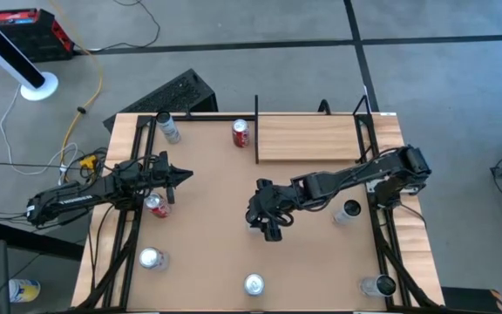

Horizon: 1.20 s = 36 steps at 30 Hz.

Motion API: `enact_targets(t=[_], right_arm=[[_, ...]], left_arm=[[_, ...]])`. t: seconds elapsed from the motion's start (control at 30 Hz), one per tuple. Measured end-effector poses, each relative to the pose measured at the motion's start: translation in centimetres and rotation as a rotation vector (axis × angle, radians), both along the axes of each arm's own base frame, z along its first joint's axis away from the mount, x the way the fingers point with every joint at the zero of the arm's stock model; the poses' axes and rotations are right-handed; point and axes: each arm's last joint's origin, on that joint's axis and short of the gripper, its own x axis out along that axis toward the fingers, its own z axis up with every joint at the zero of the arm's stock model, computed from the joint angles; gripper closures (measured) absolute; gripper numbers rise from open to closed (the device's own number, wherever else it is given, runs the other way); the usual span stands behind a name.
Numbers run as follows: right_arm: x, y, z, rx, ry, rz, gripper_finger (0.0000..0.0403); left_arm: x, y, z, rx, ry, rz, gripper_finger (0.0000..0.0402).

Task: Place canned beverage on shelf
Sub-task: Put the left white-pink soda can on the shelf

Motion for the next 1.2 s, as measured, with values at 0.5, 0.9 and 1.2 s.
enact_targets(t=[0.5,0.9,1.2], right_arm=[[0.02,-0.1,0.02,-0.142,-0.026,0.131,0.01],[0.07,-0.28,0.28,-0.577,-0.114,0.53,0.01],[0.55,-0.14,0.84,-0.441,-0.17,0.388,0.01]], left_arm=[[0.0,0.0,0.0,0.0,0.0,0.0,0.0402],[-0.01,0.0,0.03,0.001,-0.001,0.001,0.0402],[0.0,0.0,0.03,0.001,-0.001,0.0,0.0402]])
